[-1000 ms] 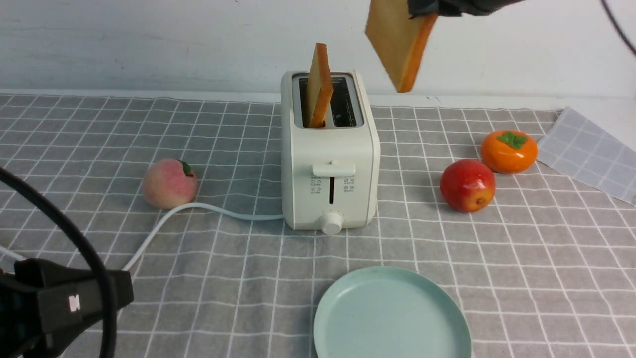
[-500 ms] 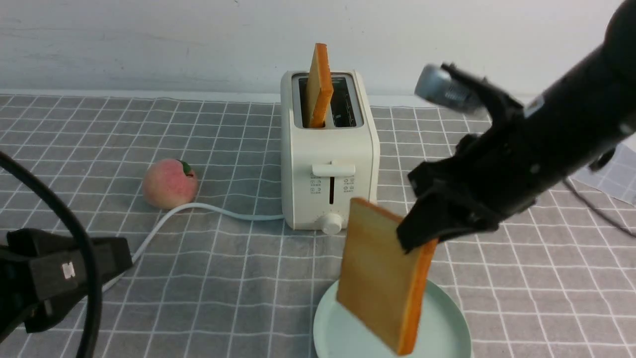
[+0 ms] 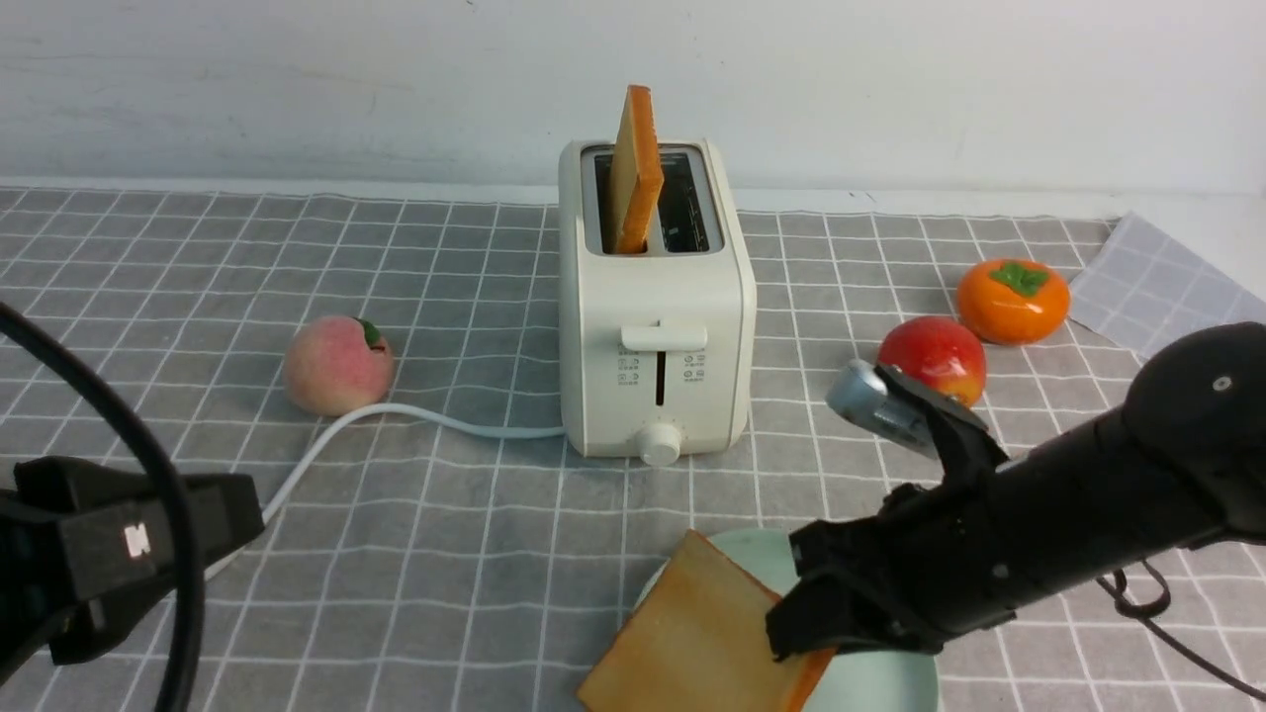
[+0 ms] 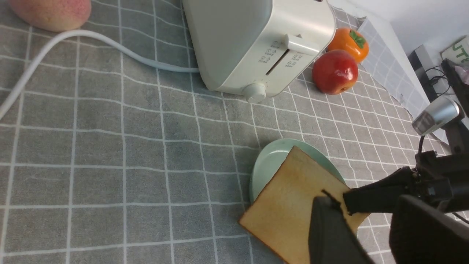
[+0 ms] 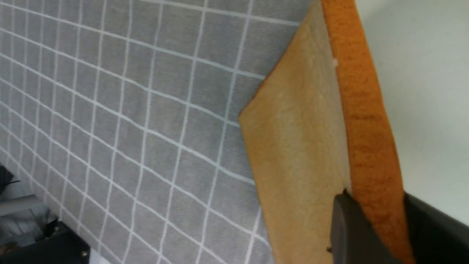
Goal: Take toasted bread from bread machine on grey coffee table place on plate.
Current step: 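Place the held slice of bread on top of the slice on the plate with the right gripper, then reach for a toast slice standing in the toaster with the left gripper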
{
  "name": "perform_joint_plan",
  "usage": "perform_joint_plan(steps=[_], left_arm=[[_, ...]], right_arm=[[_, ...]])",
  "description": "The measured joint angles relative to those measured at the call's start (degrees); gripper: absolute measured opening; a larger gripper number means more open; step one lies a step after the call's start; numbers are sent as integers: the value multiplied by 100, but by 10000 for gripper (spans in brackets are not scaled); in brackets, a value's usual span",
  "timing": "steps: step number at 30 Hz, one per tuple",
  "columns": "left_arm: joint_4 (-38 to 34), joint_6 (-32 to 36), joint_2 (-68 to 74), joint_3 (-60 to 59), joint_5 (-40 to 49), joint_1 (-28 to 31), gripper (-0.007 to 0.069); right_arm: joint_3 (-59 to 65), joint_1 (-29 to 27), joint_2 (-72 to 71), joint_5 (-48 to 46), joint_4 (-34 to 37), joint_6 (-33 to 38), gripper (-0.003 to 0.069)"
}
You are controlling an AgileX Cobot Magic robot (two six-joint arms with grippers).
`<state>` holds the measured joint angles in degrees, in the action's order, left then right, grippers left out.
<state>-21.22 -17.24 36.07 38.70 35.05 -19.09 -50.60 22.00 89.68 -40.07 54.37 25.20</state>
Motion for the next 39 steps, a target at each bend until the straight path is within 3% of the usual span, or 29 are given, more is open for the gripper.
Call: perform_joint_plan(steps=[8,13,18,23,31,34,39], left_arm=[[-132,0,0,0,0,0,242],[-172,0,0,0,7,0,243],[-167,108,0,0,-61,0,244],[-161,835,192,131,-310,0,244],[-175,1175,2025,1766,9,0,248],[-169,1175,2637,2268,300,0,258],[-169,1096,3973,3717,709,-6,338]], right_arm=[[0,0,-374,634,-413,0,378],[0,0,-903,888,-503,0,471],[-17,0,-1568,872,-958,6,488],[-531,0,-2165,20,-1893,-126,488],[-1604,0,-2529,-1878,-3462,-1704,488],[-1607,0,-2665,-2127,-3669,-1966,488],[-1435,0,-3133,-2334,-3789,-2172,488]])
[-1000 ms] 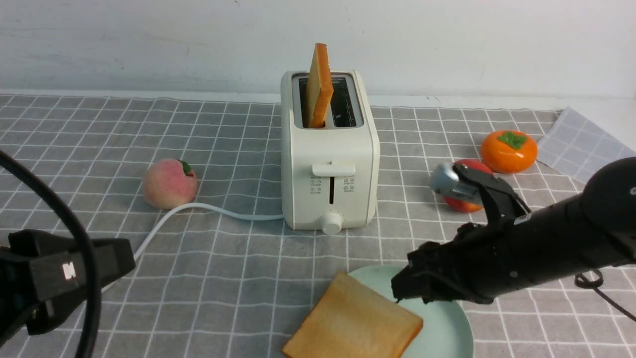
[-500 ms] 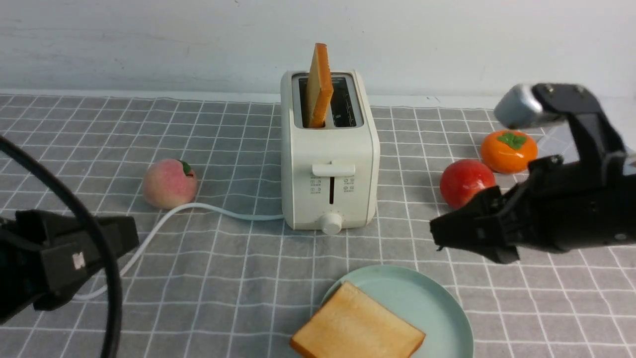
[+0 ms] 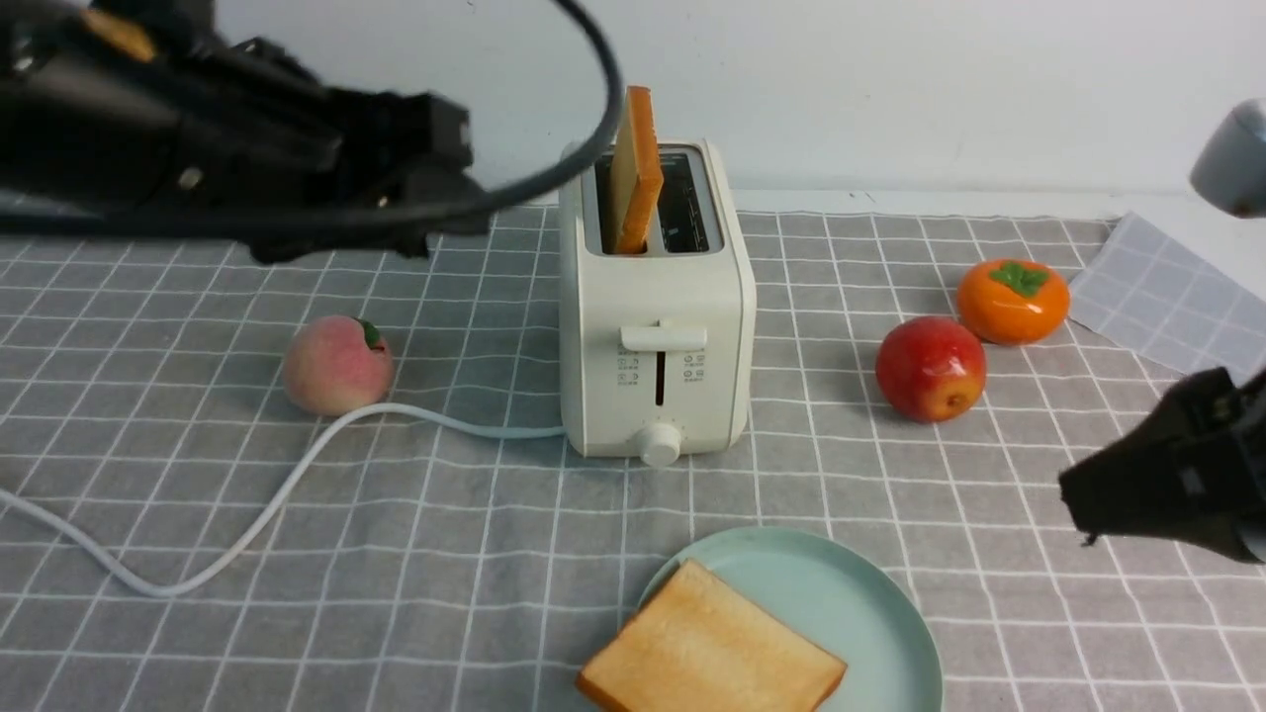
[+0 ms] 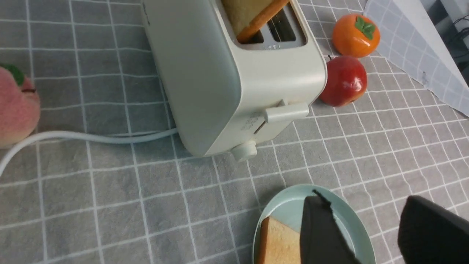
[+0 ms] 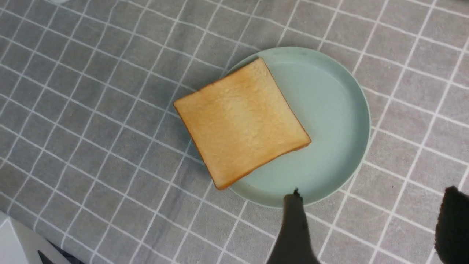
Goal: Take toasted bread from bread machine on grey coffee table place on plate.
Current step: 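Reach for a toast slice standing in the toaster with the left gripper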
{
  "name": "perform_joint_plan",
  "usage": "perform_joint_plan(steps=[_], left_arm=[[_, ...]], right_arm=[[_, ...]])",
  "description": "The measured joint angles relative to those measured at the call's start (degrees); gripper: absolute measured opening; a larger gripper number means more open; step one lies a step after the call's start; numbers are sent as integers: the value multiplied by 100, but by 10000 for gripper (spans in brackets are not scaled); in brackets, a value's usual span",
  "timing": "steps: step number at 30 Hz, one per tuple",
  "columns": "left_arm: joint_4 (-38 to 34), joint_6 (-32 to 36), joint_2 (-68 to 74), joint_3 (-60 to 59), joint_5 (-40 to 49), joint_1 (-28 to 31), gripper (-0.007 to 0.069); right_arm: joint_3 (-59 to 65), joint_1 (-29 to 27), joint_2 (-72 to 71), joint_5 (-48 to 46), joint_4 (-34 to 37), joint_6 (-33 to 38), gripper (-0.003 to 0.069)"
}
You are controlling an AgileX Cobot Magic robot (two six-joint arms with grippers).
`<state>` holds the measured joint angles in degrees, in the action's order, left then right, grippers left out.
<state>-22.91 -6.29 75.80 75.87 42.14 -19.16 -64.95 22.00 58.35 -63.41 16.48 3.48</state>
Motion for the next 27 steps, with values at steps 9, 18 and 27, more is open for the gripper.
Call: perform_joint_plan(steps=[9,18,27], left_arm=[[481,-60,2419,2868,500,-265,514],[2137,-1479,4249,4529,397,-790,540],[2323,-1566,4838,4583,17,-790,465]], right_arm=[[55,0,-721,-92,-327,-17,488],[55,0,-823,-342,-700,-274,489],[55,0,-823,-490,-823,-282,489]])
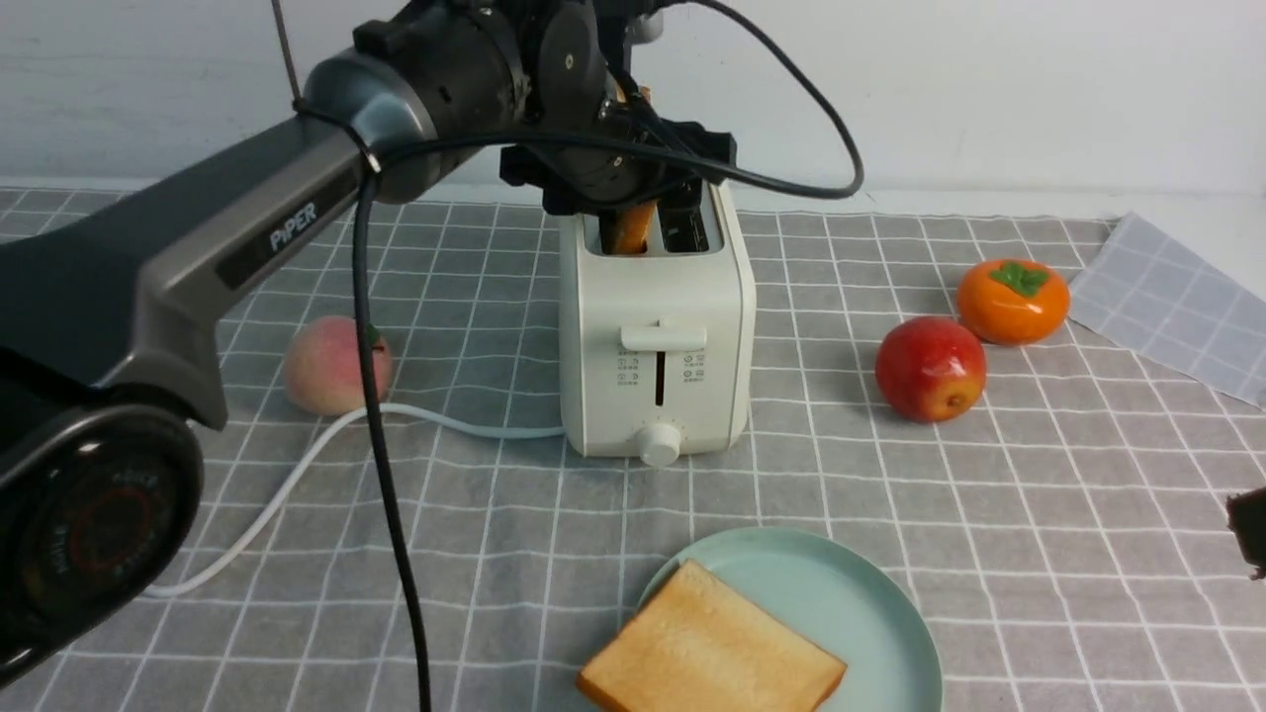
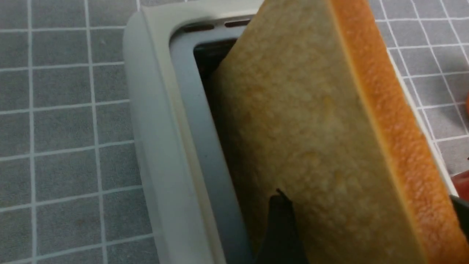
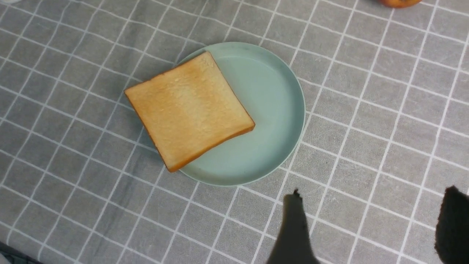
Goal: Take toasted bread from bread machine on grey coffee table place on plate.
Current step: 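Reach for a toast slice standing in the toaster with the left gripper, then place the slice of bread on the plate with the left gripper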
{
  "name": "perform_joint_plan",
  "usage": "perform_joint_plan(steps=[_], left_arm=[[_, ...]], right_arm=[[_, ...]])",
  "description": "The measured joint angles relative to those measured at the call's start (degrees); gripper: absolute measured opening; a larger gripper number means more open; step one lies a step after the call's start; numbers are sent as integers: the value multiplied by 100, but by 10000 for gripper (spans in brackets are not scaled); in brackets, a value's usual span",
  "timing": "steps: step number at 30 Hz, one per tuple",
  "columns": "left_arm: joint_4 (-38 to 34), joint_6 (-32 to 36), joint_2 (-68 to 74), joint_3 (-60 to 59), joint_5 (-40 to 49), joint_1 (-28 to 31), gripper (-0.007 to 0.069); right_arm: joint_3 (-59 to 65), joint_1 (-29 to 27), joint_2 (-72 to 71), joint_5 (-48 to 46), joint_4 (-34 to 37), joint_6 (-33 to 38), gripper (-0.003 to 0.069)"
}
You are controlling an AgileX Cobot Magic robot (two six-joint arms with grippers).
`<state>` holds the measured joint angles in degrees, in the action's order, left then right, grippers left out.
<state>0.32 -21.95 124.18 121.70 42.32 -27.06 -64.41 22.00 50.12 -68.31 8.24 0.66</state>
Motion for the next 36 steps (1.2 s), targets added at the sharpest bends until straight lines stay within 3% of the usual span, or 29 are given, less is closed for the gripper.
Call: perform_joint_plan(steps=[2,5,6,7,13,17,22,25,31,32,33,35,36], left_arm=[[57,12,-26,0,-17,0,419],[237,12,-221,3,74,0,203],[247,12,-221,3,74,0,188],[309,12,-403,7,285,0,80],[284,72,-1429,10,816,0,93],[-78,860,-2689,38,1296,0,93],[-1370,2084,-3605,-676,2039,0,93],[-2991,3079,-4009,-2234,2141,-11,93],[-5586,4603,-3782,-4728,975,-11,93],[-5672,4651,-3763,-4789,933,-11,93],[-6343,5002,-3567,-5203,618,-11,93],[-7019,5355,-3299,-5535,410,-11,93],[-7071,5385,-3299,-5558,410,-11,93]], right_arm=[[0,0,0,-4,0,-6,489],[0,0,0,-30,0,-11,491],[0,0,0,-29,0,-11,491],[0,0,0,-57,0,-11,491],[0,0,0,-85,-74,-11,491],[0,0,0,-79,-321,-11,491],[0,0,0,100,-466,-11,491],[0,0,0,405,-466,-11,491],[0,0,0,654,-439,-11,491],[0,0,0,654,-438,-11,491],[0,0,0,654,-399,-11,491],[0,0,5,654,-346,-11,491],[0,0,5,654,-339,-11,491]])
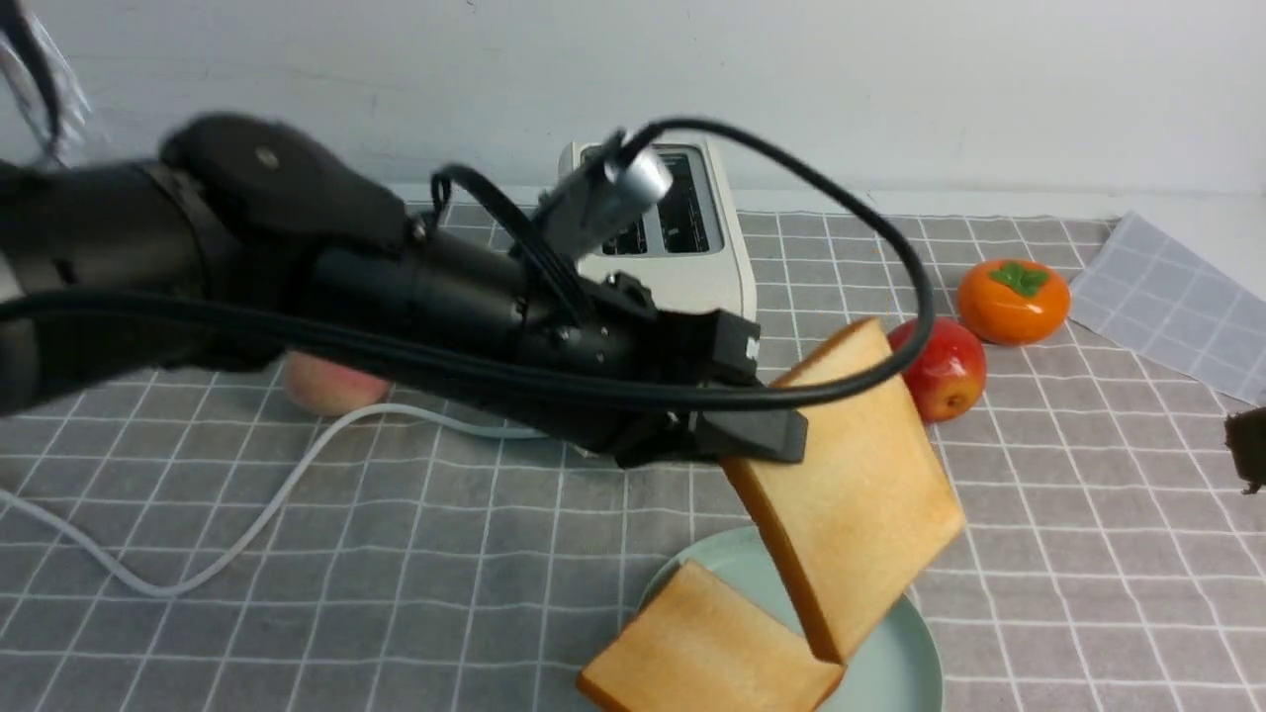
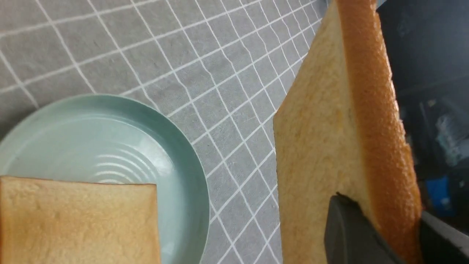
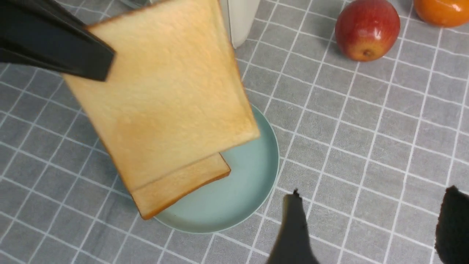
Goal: Take toasted bread from bread machine on grey coffee table place on plate.
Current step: 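Place the slice of bread on the plate with the left gripper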
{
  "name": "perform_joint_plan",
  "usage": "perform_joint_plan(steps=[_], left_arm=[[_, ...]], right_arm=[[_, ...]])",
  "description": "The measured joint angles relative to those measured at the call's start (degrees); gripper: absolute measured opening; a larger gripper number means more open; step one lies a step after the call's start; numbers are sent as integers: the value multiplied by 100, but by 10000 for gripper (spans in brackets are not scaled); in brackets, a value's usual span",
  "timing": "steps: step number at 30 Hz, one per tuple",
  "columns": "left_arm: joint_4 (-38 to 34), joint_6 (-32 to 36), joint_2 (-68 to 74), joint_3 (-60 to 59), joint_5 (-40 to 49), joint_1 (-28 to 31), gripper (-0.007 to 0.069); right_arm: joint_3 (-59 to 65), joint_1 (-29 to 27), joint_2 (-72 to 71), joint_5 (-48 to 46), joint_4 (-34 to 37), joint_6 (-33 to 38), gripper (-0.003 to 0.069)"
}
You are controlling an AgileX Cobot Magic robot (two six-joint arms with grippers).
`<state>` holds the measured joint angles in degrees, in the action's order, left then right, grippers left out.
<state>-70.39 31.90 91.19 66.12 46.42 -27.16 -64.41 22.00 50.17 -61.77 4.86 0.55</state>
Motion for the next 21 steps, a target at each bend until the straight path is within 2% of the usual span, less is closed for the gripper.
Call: perform_joint_plan(steps=[2,10,14,16,17,18,19,20,21], left_arm=[[-419,237,453,-144,-155,0,93],[-492,131,1405,-163,-282,0,96],[-48,41,1588,-163,-588,0,204],[110,36,1543,-163,-744,0,295],[197,36,1482,-163,-804,0,364],[214,36,1482,-163,-812,0,375],[275,36,1323,-163,-871,0,482],[281,36,1302,-163,-882,0,505],[309,36,1112,-163,-909,0,582]], right_arm=[[0,0,0,0,95,0,491],[0,0,0,-48,109,0,491],[0,0,0,-53,72,0,491],[0,0,0,-53,61,0,491],[0,0,0,-53,44,0,491],[0,0,0,-53,44,0,491],[0,0,0,-53,5,0,491],[0,0,0,-53,-1,0,491],[0,0,0,-23,-74,0,491]])
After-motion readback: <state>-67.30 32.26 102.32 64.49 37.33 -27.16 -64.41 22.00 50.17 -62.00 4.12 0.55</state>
